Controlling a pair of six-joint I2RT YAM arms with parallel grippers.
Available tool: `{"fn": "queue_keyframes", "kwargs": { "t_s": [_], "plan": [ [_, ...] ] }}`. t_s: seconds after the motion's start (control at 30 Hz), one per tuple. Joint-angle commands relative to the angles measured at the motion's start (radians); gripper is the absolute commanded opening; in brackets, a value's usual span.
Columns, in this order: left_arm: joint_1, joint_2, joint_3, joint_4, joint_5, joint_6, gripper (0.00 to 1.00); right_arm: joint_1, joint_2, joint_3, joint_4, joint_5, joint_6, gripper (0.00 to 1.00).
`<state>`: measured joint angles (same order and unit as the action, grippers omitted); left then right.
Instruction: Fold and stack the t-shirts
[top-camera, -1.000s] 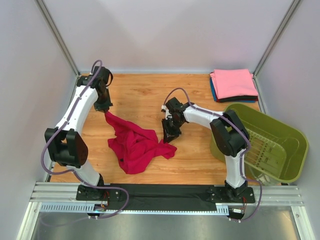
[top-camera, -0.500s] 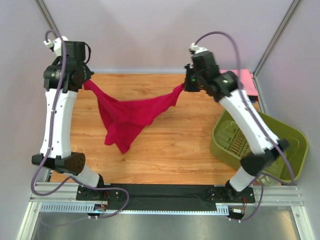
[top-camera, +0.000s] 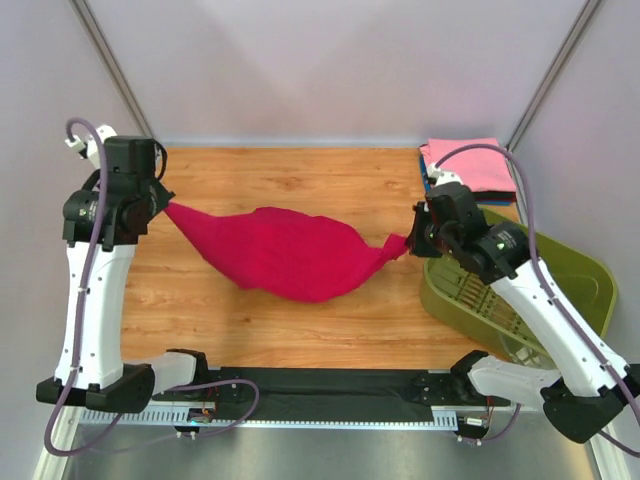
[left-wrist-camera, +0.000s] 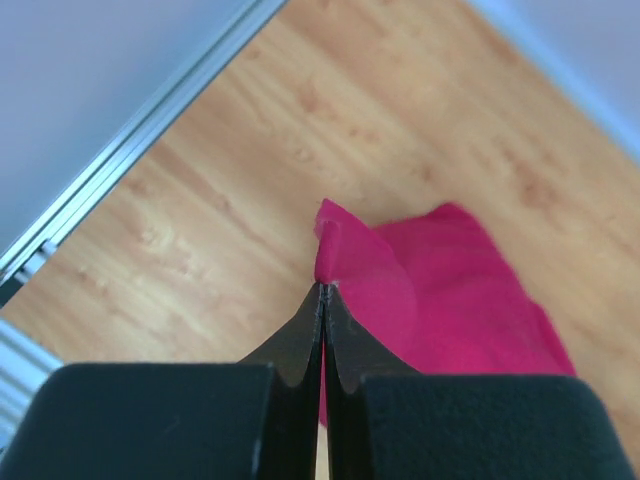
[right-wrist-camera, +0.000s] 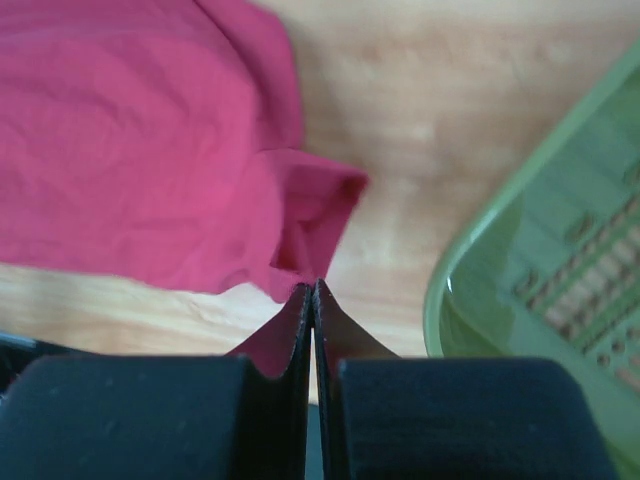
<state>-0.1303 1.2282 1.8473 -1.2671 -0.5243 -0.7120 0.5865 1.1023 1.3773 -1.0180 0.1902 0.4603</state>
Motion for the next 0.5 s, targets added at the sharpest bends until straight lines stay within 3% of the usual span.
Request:
{"fn": "queue_keyframes", "kwargs": {
  "t_s": [0.0, 0.07, 0.27, 0.47],
  "plan": [
    [0.004, -0.039, -0.085, -0.015, 0.015, -0.017, 0.00, 0.004, -0.085, -0.043, -0.014, -0.008, 0.063, 0.00],
    [0.004, -0.035, -0.053, -0.038, 0.009, -0.021, 0.00, 0.004, -0.091, 0.026, -0.022, 0.015, 0.061, 0.00],
    [0.004, -0.025, 0.125, -0.113, 0.184, -0.125, 0.00, 0.004, -0.061, 0.303, -0.014, 0.043, 0.119, 0.00],
    [0.004, -0.068, 0.265, -0.199, 0.115, -0.144, 0.00, 0.004, -0.151, 0.341, 0.088, 0.040, 0.182, 0.00]
  ]
}}
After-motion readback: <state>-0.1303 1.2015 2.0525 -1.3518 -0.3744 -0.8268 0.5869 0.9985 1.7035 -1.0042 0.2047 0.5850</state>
